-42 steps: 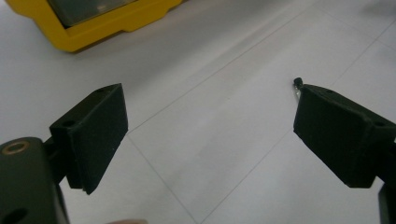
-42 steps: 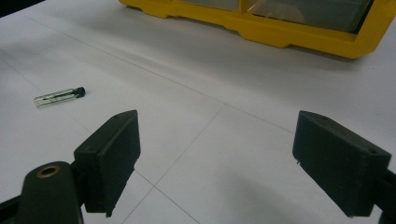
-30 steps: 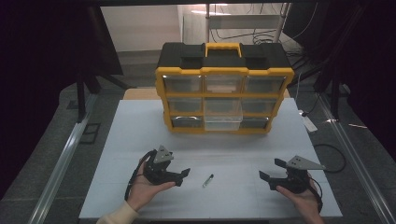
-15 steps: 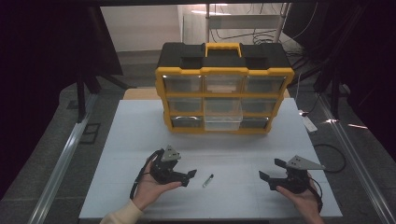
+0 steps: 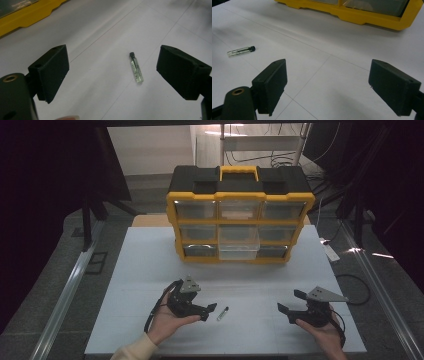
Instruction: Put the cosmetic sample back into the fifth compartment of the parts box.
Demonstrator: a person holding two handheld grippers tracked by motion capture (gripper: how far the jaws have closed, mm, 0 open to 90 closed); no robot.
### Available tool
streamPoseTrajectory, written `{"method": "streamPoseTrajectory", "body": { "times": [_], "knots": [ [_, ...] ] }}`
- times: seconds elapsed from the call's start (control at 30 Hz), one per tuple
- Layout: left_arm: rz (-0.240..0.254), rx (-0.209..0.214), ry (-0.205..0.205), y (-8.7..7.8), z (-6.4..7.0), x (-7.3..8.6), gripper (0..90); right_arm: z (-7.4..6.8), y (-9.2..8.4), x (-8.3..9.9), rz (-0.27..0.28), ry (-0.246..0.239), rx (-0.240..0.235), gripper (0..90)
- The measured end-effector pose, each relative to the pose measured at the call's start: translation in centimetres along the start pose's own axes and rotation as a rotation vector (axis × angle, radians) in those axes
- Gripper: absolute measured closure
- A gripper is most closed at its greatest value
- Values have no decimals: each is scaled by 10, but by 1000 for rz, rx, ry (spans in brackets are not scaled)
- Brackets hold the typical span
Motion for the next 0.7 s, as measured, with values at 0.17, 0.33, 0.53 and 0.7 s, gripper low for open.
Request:
{"method": "streamPoseTrajectory", "body": {
  "times": [0.17,0.33,0.53,0.7],
  "knots": [
    [-15,11,13,3,6,-2,115,0,0,0,0,0,-1,154],
    [-30,22,14,8,10,-4,115,0,0,0,-1,-3,5,155],
    [-48,34,17,14,13,-7,115,0,0,0,-2,-4,5,155],
    [-68,40,23,19,17,-9,115,0,0,0,0,-4,5,156]
  ]
}}
Point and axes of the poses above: each handheld gripper's, and its own axes: y roughly forward along the jaws, x roughly out of its underside, z roughly to its right, the point moved 5 cm from there along y, roughly forward along the jaws, and after that the axes turned 1 degree about z, right-handed, at the moved point
